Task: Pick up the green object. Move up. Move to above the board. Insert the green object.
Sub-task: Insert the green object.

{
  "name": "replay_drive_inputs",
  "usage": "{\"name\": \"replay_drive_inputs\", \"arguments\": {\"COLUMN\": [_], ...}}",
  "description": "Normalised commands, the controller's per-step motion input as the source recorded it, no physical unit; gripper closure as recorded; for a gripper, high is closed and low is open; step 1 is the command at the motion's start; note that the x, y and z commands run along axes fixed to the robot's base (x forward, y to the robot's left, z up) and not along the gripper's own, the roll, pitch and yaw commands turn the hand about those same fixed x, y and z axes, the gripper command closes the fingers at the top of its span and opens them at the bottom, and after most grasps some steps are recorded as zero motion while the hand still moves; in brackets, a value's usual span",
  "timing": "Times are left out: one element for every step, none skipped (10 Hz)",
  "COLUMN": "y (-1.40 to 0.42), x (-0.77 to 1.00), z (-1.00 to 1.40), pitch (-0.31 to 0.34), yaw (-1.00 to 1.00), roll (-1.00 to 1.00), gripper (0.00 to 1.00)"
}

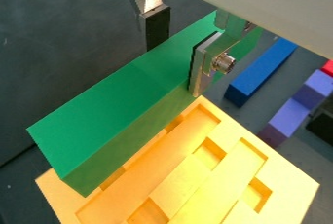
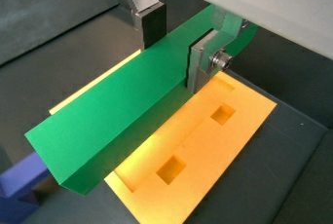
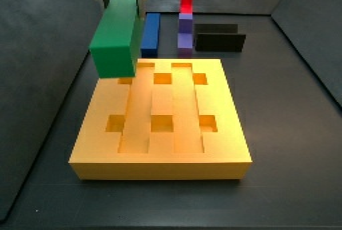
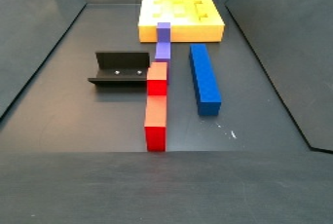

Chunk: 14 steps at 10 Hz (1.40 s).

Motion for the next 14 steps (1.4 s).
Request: {"name": "replay_drive_inputs", "arguments": {"y": [-0.05,-0.04,0.0,-0.03,-0.13,-0.05,-0.15,-0.21,-0.22,-0.24,-0.19,-0.07,0.0,0.0], "x": [0.0,0.1,0.31,0.35,0.15,0.11,0.0,0.0,0.0,-0.07,0.0,0.09,0.19,0.13], "z": [-0.94,-0.97,-0.93,-0.89,-0.8,-0.74,-0.7,-0.69,-0.67,-0.61,-0.58,-0.59,-0.57,-0.52], "pitch": [0.0,0.0,0.0,0.033,0.0,0.0,0.0,-0.023,-0.047,-0.034,-0.057,-0.054,-0.056,-0.029], "yaw": [0.32,0.25,0.05,-0.03,-0.05,-0.08,-0.05,0.0,-0.01,-0.09,-0.09,0.0,0.0,-0.01], "roll": [0.17,0.16,0.17,0.2,0.14,0.09,0.1,0.09,0.1,0.07,0.07,0.07,0.05,0.07], "gripper": [1.0,1.0,1.0,1.0,1.0,1.0,1.0,1.0,1.0,1.0,1.0,1.0,1.0,1.0]}}
